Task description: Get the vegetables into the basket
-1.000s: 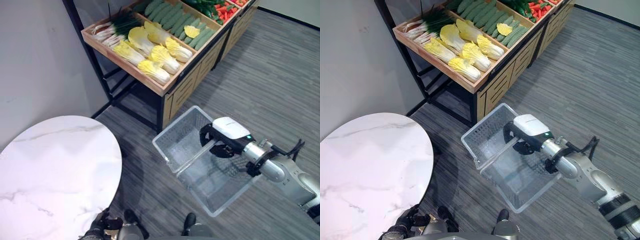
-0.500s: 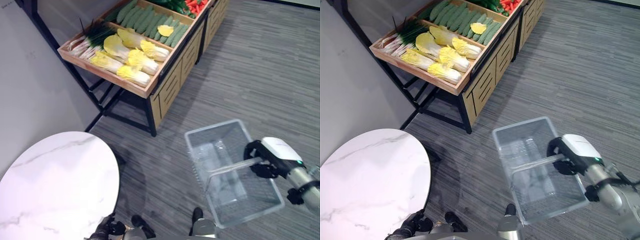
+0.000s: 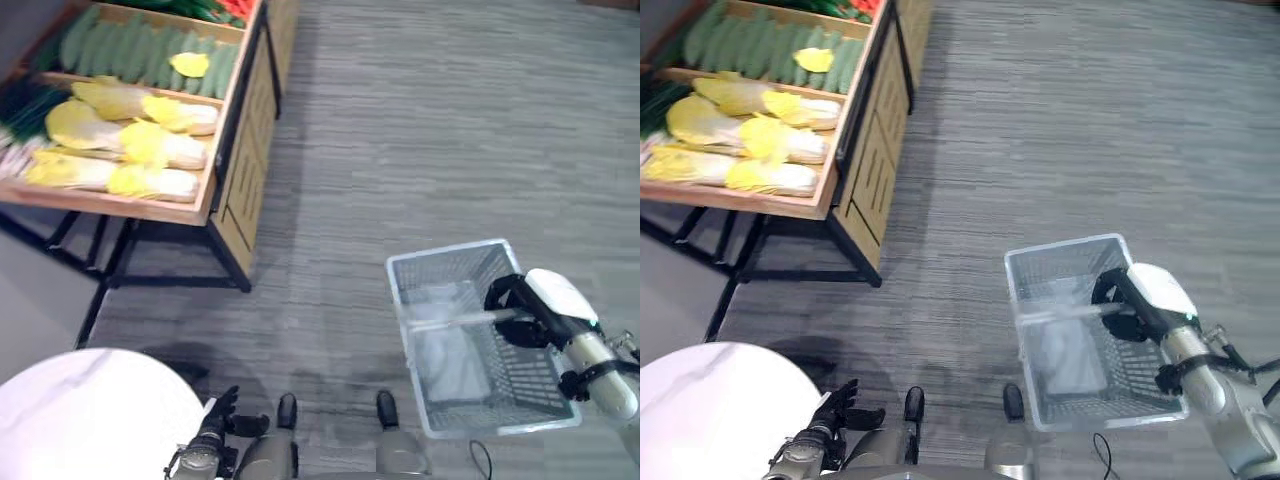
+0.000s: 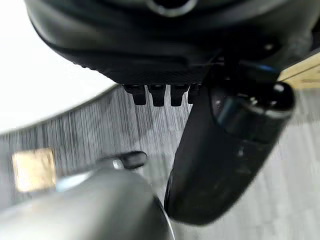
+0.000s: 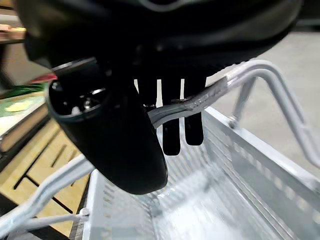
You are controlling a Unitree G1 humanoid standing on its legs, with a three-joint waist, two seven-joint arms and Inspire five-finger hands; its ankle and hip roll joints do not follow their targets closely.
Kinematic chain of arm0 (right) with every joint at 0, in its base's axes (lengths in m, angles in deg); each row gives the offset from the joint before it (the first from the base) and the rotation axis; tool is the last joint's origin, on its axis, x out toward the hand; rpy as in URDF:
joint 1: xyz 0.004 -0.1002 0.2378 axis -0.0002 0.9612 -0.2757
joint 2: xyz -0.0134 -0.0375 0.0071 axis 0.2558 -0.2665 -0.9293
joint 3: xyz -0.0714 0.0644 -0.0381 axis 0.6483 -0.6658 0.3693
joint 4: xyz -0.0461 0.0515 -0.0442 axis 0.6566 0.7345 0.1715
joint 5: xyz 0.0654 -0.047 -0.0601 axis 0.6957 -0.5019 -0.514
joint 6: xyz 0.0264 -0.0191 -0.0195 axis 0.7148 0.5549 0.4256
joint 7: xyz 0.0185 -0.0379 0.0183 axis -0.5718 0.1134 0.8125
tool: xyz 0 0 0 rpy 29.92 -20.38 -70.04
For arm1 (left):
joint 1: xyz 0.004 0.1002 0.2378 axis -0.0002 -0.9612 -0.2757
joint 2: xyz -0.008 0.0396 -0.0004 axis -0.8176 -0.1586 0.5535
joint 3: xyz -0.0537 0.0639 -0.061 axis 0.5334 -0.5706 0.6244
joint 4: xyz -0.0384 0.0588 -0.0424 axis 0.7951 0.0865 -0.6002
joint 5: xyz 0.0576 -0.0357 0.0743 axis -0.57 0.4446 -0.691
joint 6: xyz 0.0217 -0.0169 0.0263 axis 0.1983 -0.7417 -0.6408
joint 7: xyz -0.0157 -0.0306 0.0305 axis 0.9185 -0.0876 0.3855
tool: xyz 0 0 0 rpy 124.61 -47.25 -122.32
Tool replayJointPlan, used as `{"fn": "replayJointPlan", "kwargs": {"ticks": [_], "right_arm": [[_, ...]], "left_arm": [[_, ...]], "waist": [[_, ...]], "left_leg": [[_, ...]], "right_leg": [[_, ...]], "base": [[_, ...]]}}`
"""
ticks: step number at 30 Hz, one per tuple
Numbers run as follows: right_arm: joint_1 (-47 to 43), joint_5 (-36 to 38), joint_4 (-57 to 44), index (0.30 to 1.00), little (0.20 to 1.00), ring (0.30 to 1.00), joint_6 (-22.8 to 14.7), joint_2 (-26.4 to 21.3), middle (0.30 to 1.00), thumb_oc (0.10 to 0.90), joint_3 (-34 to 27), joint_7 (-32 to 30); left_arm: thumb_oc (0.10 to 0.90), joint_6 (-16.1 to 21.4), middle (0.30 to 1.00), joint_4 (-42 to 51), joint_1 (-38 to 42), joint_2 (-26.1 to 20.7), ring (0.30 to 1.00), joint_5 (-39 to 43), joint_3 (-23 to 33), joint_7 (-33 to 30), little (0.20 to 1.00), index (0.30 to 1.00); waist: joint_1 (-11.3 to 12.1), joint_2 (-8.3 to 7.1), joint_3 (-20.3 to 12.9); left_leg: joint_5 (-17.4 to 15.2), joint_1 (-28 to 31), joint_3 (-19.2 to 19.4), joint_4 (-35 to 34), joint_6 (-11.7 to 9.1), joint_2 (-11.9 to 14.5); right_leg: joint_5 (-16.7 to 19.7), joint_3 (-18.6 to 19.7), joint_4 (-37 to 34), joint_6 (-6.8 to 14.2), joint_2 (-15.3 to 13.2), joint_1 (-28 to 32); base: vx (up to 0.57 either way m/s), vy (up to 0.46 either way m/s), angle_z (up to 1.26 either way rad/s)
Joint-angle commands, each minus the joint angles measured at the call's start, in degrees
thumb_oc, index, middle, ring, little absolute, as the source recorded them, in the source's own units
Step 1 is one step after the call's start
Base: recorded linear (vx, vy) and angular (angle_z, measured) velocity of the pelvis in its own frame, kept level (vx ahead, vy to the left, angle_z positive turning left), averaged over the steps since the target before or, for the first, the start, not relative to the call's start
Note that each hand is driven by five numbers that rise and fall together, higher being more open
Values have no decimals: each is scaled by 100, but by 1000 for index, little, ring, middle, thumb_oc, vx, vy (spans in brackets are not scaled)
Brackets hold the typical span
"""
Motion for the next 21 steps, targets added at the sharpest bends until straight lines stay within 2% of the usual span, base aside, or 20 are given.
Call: {"fn": "replayJointPlan", "kwargs": {"ticks": [1, 2, 4, 5, 6, 7, 12, 13, 21], "right_arm": [[-1368, 491, 57, 300, 300, 300, -297, -348, 300, 400, -237, -472], [-1405, 466, 104, 300, 300, 300, -268, -287, 300, 400, -185, -492], [-1541, 402, 734, 300, 300, 300, -146, -93, 300, 400, 39, -608], [-1523, 323, 859, 300, 300, 300, -126, -47, 300, 400, 68, -655], [-1463, 312, 951, 300, 300, 300, -105, 21, 300, 400, 47, -674], [-1315, 423, 1651, 300, 300, 300, -33, 191, 300, 400, 2, -741], [-1218, 593, 2367, 300, 300, 300, 2, 421, 300, 400, 92, -764], [-1104, 792, 2981, 300, 300, 300, 35, 677, 300, 400, 161, -720], [-1150, 868, 4271, 300, 300, 300, 114, 1331, 300, 400, 687, -740]], "left_arm": [[900, 53, 1000, -18, -314, -191, 1000, -357, -177, 49, 1000, 1000], [900, 46, 1000, -6, -330, -207, 1000, -352, -143, 38, 1000, 1000], [900, 26, 1000, -40, -376, -252, 1000, -351, -74, -12, 1000, 1000], [900, 11, 1000, -75, -377, -249, 1000, -361, -53, -2, 1000, 1000], [900, 7, 1000, -109, -382, -246, 1000, -371, -20, 2, 1000, 1000], [900, 10, 1000, -115, -419, -197, 1000, -400, -16, 25, 1000, 1000], [900, -1, 1000, -199, -435, -142, 1000, -437, -23, 20, 1000, 1000], [900, -20, 1000, -238, -480, -82, 1000, -429, -21, 26, 1000, 1000], [900, -64, 1000, -542, -459, 65, 1000, -552, -33, -79, 1000, 1000]], "waist": [[452, 36, -255], [473, 20, -246], [652, -35, -225], [641, -48, -219], [624, -51, -234], [632, -25, -305], [633, 2, -394], [637, 25, -477], [603, 31, -568]], "left_leg": [[-47, 4, 346, -43, -393, 636], [-54, 38, 436, -61, -378, 645], [-47, 234, 722, -251, -371, 700], [-21, 279, 720, -322, -373, 684], [4, 299, 719, -359, -383, 682], [60, 374, 679, -479, -419, 699], [139, 459, 627, -615, -489, 740], [190, 494, 574, -675, -552, 780], [69, 611, 524, -489, -566, 774]], "right_leg": [[-532, -153, 562, 426, 366, 73], [-451, -251, 566, 435, 348, 23], [-220, -979, 574, 405, 241, -34], [-163, -1123, 560, 419, 232, 0], [-144, -1156, 513, 423, 242, 23], [-177, -1182, 298, 392, 273, 109], [-227, -1319, 74, 362, 304, 270], [-232, -1438, -66, 354, 340, 390], [-247, -1462, -132, 332, 368, 575]], "base": [[-4, 139, -121], [10, 66, -98], [15, 53, -84], [24, -10, -83], [87, -20, -50], [75, -1, 7], [58, -41, 26], [60, -57, 14], [71, -21, 4]]}}
